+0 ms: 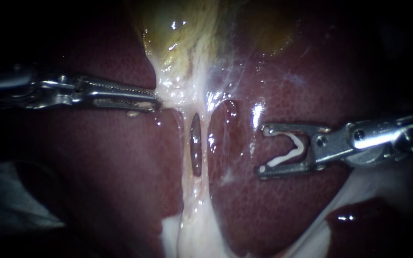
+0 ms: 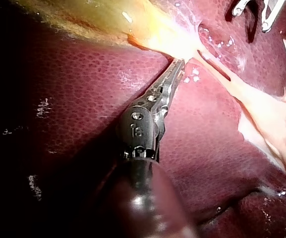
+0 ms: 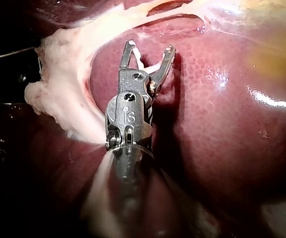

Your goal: Clipping first clip left tube

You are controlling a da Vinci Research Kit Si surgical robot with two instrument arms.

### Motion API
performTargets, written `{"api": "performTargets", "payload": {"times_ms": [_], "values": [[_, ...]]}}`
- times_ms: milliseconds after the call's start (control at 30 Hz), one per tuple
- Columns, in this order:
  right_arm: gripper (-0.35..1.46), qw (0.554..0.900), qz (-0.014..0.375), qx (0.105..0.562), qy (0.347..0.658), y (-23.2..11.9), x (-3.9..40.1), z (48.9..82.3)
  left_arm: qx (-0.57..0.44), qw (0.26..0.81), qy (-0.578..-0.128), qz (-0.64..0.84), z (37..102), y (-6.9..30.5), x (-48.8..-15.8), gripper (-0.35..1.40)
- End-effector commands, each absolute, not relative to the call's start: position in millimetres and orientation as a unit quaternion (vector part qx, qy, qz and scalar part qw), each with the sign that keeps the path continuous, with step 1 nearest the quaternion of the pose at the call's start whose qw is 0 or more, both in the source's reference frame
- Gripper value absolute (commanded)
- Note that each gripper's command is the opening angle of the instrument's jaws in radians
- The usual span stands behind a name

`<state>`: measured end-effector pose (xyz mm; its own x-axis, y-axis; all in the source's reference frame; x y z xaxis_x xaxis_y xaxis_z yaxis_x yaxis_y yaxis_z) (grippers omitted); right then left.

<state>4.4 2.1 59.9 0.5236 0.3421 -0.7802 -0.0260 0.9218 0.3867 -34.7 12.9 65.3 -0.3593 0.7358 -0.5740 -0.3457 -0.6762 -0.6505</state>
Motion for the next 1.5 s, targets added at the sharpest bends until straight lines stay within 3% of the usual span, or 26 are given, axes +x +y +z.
{"api": "performTargets", "payload": {"times_ms": [33, 467, 667, 867, 1133, 1500], "values": [[0.5, 0.857, 0.108, 0.166, 0.476, 2.1, 4.3, 59.9, -0.453, 0.34, -0.216, 0.795, 65.1, 13.0, -34.6, -0.35], [0.5, 0.857, 0.108, 0.166, 0.476, 2.1, 4.3, 59.9, -0.468, 0.346, -0.207, 0.786, 57.1, 15.6, -30.8, -0.35], [0.5, 0.852, 0.102, 0.178, 0.481, 1.9, 5.1, 59.8, -0.471, 0.346, -0.202, 0.786, 55.8, 15.3, -30.9, -0.35], [0.5, 0.839, 0.087, 0.201, 0.498, 0.6, 8.4, 59.8, -0.471, 0.344, -0.2, 0.787, 55.8, 15.2, -31.1, -0.35], [0.5, 0.817, 0.099, 0.227, 0.521, -1.7, 13.9, 61.0, -0.471, 0.345, -0.2, 0.787, 55.5, 15.1, -31.3, -0.35], [0.5, 0.811, 0.101, 0.239, 0.525, -2.2, 17.8, 63.7, -0.471, 0.345, -0.199, 0.787, 55.5, 15.0, -31.5, -0.35]]}}
